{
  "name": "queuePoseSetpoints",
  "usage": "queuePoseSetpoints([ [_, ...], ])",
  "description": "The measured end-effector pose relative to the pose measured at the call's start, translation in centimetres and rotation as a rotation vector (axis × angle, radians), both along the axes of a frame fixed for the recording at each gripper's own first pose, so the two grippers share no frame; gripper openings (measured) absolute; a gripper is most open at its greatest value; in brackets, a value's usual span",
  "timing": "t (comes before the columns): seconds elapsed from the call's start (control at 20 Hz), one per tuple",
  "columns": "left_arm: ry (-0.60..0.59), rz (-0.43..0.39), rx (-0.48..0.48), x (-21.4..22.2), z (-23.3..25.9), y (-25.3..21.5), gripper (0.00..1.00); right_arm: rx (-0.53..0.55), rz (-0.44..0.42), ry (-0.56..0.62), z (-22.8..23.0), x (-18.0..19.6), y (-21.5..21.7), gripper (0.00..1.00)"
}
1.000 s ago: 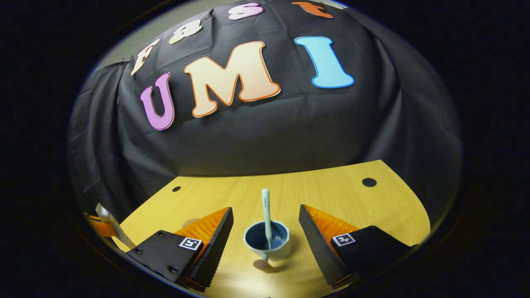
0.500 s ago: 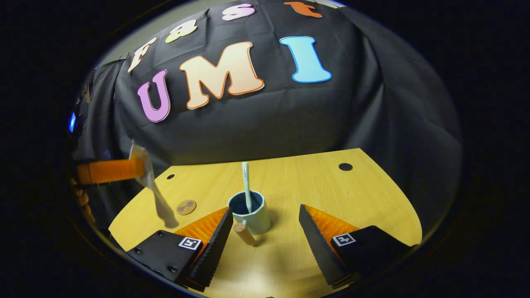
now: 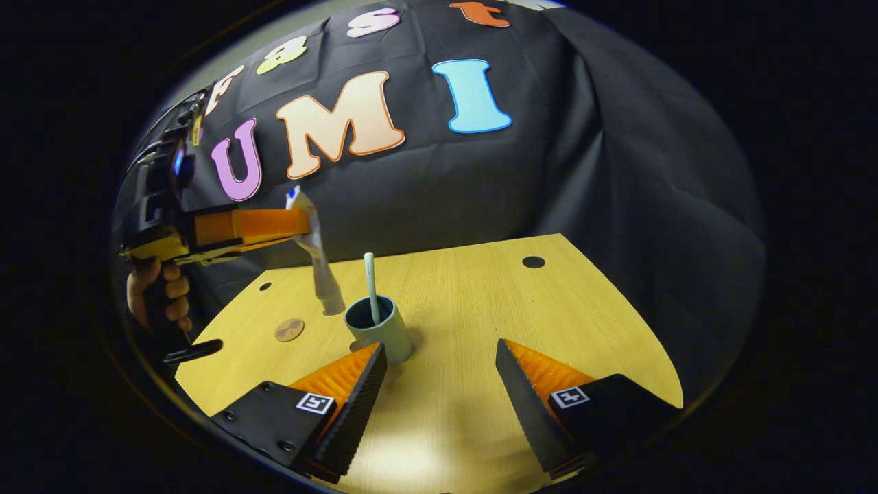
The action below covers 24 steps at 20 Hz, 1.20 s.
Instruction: Put the toothbrush and toothpaste on the desktop into the cup, then pick up the cup and place it on the coaster on the desktop.
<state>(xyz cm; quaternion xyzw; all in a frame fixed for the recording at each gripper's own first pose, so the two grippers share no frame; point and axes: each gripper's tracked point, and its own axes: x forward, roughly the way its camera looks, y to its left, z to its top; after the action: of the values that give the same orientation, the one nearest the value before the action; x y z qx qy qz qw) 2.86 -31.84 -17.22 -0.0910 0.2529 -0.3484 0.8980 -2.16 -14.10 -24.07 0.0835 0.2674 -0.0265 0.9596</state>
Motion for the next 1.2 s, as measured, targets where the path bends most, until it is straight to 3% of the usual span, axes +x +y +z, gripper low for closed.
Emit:
queuePoseSetpoints([
  [0.25, 0.014, 0.069, 0.012, 0.8, -2.8, -0.8, 0.00, -0.017, -0.001, 0.008, 0.1, -0.7, -1.3, 0.99],
  [0.4, 0.017, 0.064, 0.036, 0.3, -3.8, -1.2, 0.00, -0.018, 0.007, 0.005, 0.5, -0.9, -1.6, 0.94],
  [0.45, 0.022, 0.054, 0.037, -0.1, -4.1, -1.5, 0.01, -0.017, 0.012, 0.008, 0.4, -0.8, -1.6, 0.99],
  [0.5, 0.017, 0.053, 0.048, -0.4, -4.4, -1.6, 0.04, -0.014, 0.016, 0.011, 0.4, -0.8, -1.5, 0.95],
  [0.65, 0.017, 0.052, 0.085, -1.1, -5.5, -1.3, 0.07, -0.026, 0.029, 0.010, 0.4, -0.3, -1.2, 0.98],
  [0.75, 0.028, 0.062, 0.091, -1.9, -5.8, -0.9, 0.16, -0.039, 0.056, 0.006, 0.8, -0.1, -0.6, 0.98],
  [0.8, 0.020, 0.072, 0.097, -2.0, -5.7, -0.5, 0.40, -0.043, 0.069, 0.001, 1.0, 0.0, -0.2, 0.98],
  [0.85, 0.015, 0.081, 0.110, -2.2, -5.7, -0.1, 0.48, -0.040, 0.083, 0.002, 1.2, 0.3, 0.1, 0.94],
  [1.0, -0.009, 0.107, 0.125, -2.8, -5.0, 1.8, 0.94, -0.024, 0.125, 0.032, 1.3, 0.9, 1.7, 0.98],
  [1.2, -0.035, 0.174, 0.141, -4.5, -3.9, 6.5, 0.94, -0.034, 0.185, 0.141, 1.1, 2.1, 3.3, 0.98],
])
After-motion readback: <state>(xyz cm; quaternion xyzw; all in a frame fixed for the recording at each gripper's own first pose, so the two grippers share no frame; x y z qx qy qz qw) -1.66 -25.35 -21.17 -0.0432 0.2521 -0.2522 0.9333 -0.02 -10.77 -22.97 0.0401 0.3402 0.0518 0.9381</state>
